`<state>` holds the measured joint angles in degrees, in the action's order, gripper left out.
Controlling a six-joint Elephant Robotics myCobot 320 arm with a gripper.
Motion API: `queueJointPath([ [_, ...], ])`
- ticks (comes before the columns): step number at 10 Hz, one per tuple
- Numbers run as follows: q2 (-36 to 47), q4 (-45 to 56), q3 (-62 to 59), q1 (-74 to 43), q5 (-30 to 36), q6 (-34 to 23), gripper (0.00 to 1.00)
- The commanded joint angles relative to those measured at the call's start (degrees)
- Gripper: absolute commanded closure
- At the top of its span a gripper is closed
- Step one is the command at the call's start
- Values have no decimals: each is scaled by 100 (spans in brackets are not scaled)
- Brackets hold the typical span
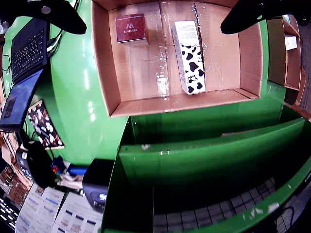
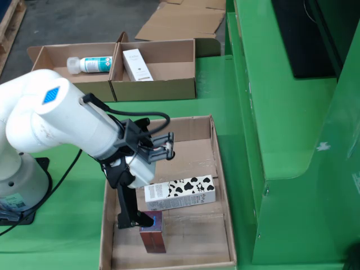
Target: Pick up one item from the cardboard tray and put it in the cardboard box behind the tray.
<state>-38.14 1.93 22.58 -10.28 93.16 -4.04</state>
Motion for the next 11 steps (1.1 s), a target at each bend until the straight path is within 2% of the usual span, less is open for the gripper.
queueJointPath([
  [1, 129, -284, 237, 40, 38, -14, 0],
  [5, 180, -641, 772, 89, 13, 7, 0],
  [7, 352, -1077, 1526, 115, 7, 26, 0],
  [8, 352, -1077, 1526, 115, 7, 26, 0],
  [9, 477, -1577, 2254, 118, 15, 33, 0],
  [11, 537, -1736, 2557, 147, 1, 61, 0],
])
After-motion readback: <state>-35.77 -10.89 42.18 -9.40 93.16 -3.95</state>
